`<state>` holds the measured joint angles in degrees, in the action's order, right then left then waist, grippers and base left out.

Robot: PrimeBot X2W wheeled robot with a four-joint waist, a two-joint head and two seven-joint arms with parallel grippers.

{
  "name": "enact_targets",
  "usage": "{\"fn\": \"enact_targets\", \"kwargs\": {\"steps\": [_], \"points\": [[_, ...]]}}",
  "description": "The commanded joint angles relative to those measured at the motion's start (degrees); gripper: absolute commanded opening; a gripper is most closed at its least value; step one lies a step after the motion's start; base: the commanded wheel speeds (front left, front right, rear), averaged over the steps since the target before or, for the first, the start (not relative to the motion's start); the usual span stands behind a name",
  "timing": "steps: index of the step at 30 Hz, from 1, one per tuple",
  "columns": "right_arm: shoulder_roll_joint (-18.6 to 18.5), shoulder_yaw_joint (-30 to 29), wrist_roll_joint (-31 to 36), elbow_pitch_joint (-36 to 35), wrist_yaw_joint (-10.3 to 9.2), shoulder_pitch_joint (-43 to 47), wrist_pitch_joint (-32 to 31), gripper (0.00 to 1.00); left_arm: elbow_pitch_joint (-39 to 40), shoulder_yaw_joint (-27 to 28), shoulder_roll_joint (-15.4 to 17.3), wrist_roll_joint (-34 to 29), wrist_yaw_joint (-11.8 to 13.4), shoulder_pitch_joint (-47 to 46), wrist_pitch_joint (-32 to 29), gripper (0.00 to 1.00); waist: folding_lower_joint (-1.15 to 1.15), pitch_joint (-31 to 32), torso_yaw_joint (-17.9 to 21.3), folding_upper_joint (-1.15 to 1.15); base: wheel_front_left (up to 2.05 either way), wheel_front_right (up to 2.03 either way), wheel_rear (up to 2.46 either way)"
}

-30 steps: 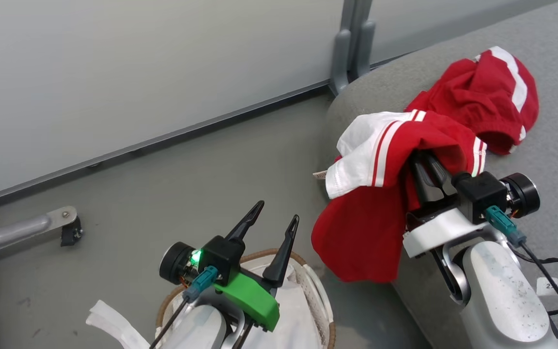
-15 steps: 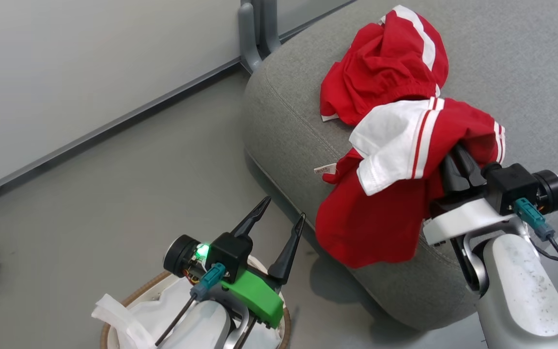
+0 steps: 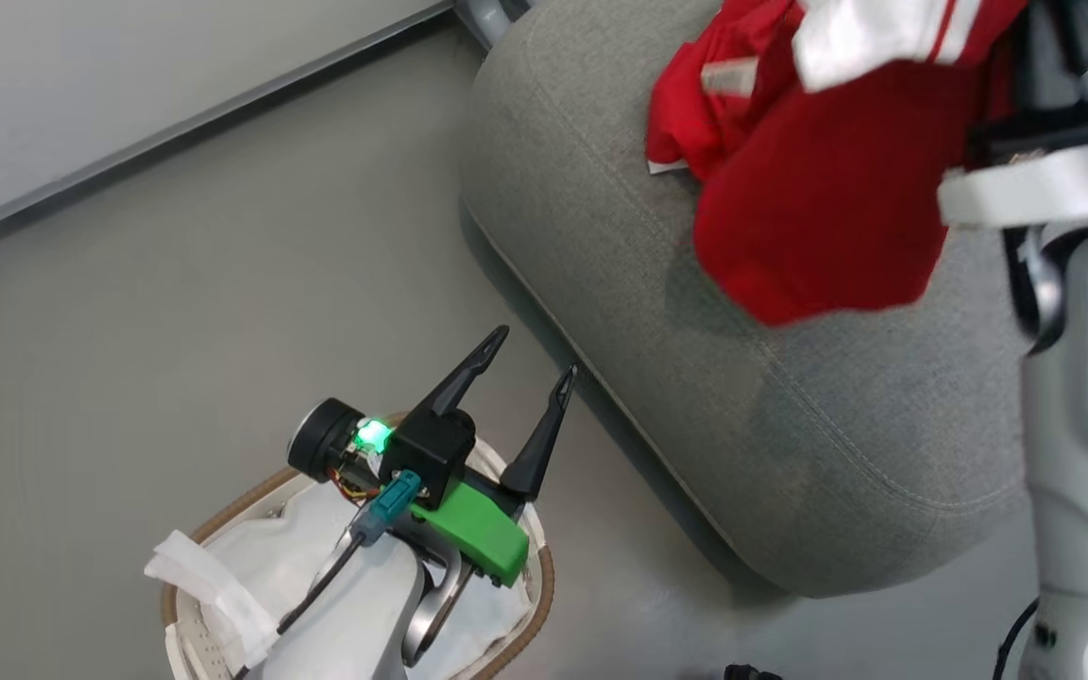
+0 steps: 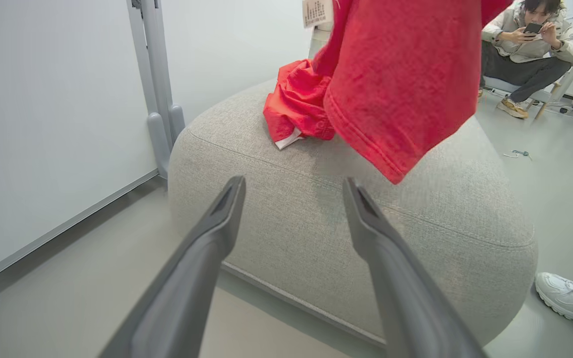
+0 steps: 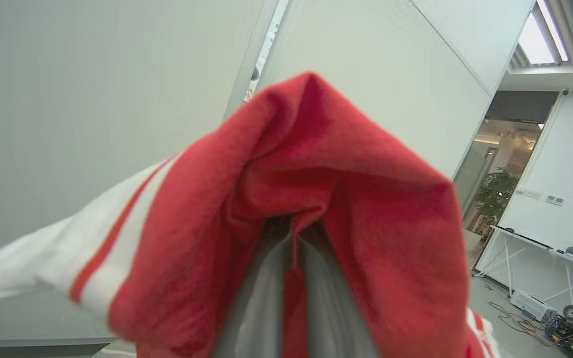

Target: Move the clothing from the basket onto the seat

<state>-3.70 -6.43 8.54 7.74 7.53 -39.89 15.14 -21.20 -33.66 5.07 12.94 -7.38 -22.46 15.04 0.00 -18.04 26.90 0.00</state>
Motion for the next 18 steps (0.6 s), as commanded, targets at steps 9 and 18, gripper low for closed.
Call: {"fn": "enact_targets", "kwargs": {"steps": [9, 18], "points": [[-8.8, -9.4, 1.1, 4.5, -0.08, -16.5, 0.0, 0.0, 2.0, 0.6, 2.7, -1.9, -0.1, -5.2, 0.2, 1.0, 0.0, -13.3, -8.4, 0.0, 0.0, 0.0, 0.0], [-11.2, -15.5, 3.0, 12.8, -0.08, -19.8, 0.0, 0.0, 4.0, 1.2, 4.0, -3.7, 0.1, -8.1, 0.2, 1.0, 0.0, -20.5, -10.9, 0.0, 0.0, 0.0, 0.0]]}}
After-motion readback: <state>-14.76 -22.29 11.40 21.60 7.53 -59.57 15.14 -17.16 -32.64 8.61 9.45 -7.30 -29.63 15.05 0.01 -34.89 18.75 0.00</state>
